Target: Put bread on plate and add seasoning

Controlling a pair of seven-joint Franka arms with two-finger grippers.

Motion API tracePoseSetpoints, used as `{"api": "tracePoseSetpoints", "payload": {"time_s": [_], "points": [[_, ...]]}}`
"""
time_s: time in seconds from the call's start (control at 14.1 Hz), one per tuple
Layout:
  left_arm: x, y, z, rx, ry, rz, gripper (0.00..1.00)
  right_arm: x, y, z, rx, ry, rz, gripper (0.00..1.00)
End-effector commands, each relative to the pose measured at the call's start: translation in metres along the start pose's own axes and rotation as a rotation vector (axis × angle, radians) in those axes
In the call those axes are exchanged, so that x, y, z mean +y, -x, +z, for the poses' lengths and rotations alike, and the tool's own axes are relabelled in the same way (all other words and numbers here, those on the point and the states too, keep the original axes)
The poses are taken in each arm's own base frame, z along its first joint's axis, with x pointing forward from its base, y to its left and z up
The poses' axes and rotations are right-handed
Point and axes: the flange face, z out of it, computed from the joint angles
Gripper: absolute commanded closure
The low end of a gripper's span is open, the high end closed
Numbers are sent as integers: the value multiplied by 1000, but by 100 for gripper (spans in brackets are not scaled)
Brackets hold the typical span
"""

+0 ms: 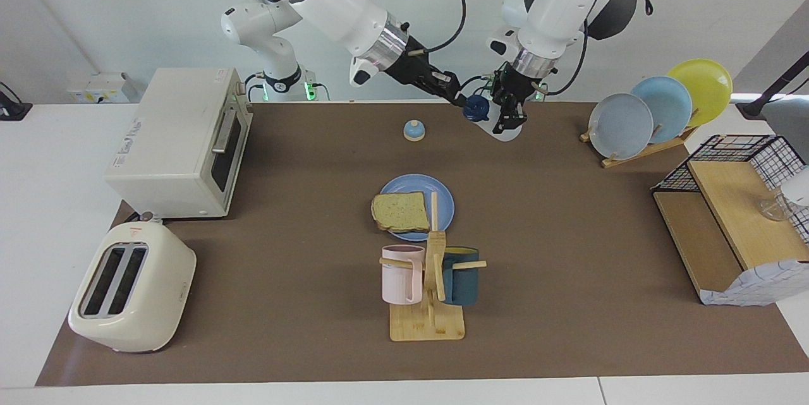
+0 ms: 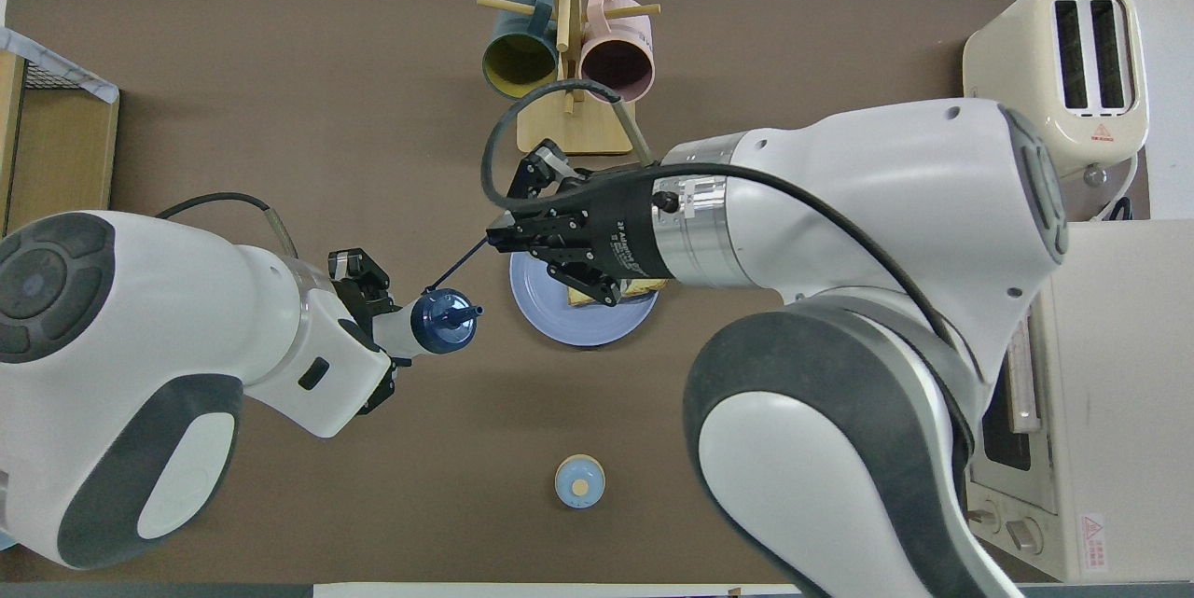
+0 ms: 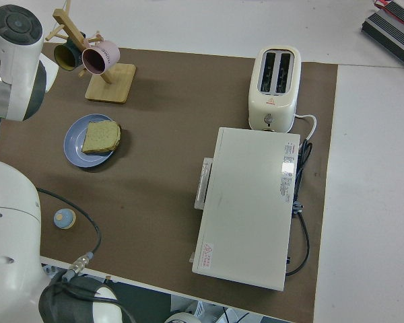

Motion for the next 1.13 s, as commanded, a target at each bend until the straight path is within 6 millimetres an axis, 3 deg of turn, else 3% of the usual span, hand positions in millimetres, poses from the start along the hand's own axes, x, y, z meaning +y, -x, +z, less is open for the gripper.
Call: {"api": "tracePoseSetpoints", "payload": {"time_s": [0.0, 0.07, 0.14, 0.28, 0.57, 0.71, 0.85, 1.06], "points": [[9, 10, 3, -13, 27, 12, 100, -2, -1, -10, 0, -36, -25, 100], [9, 10, 3, -12, 26, 12, 100, -2, -2, -10, 0, -32, -37, 47], [9, 10, 2, -11, 24, 10, 100, -1, -1, -10, 3, -22, -50, 0], [5, 10, -1, -27, 5, 4, 100, 4, 0, -11, 36, 31, -91, 0], [-3, 8, -10, -103, -76, -58, 100, 27, -1, -23, 153, 313, -325, 0], [-8, -3, -15, -136, -105, -66, 100, 38, -41, -61, 190, 419, -497, 0], [-15, -5, -16, -180, -135, -82, 100, 57, -94, -107, 141, 480, -638, 0], [-15, -19, -9, -241, -165, -100, 100, 79, -146, -155, 187, 632, -791, 0]]}}
